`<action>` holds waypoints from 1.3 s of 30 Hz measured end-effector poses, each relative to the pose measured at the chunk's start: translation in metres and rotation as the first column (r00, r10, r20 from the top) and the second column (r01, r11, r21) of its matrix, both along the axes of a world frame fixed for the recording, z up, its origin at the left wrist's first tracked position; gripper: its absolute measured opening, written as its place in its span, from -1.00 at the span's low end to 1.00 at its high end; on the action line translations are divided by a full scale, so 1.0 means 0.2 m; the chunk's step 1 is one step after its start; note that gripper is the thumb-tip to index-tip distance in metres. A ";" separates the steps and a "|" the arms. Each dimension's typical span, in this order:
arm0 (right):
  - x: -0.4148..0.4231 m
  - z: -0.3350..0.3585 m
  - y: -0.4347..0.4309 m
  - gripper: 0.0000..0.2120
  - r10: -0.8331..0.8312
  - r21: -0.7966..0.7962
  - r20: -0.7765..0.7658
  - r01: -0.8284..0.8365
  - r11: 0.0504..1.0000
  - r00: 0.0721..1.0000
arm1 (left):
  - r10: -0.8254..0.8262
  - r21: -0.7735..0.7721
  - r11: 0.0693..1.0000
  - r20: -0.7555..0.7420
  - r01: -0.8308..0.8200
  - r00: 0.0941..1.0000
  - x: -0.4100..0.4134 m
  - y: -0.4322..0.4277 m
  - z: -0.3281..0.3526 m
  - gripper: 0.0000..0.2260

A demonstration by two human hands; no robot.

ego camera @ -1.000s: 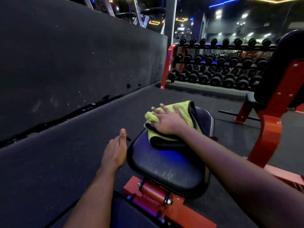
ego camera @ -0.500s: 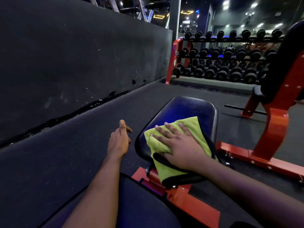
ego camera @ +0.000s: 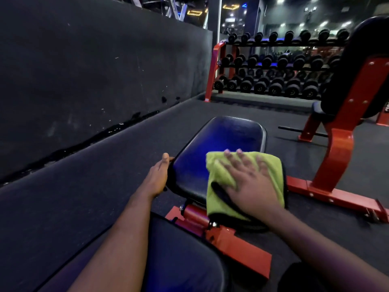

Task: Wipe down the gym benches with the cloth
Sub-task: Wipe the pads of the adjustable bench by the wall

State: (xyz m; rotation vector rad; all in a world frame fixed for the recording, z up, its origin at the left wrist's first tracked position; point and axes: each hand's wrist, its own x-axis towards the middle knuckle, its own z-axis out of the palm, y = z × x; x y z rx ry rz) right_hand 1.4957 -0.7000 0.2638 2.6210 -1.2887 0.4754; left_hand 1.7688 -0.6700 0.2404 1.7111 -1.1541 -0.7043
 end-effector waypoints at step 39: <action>0.55 0.04 -0.06 -0.40 0.179 0.030 -0.064 -0.178 0.984 0.982 | 0.155 -0.241 0.958 -0.015 -0.154 0.988 0.08 -0.12 -0.04 -0.31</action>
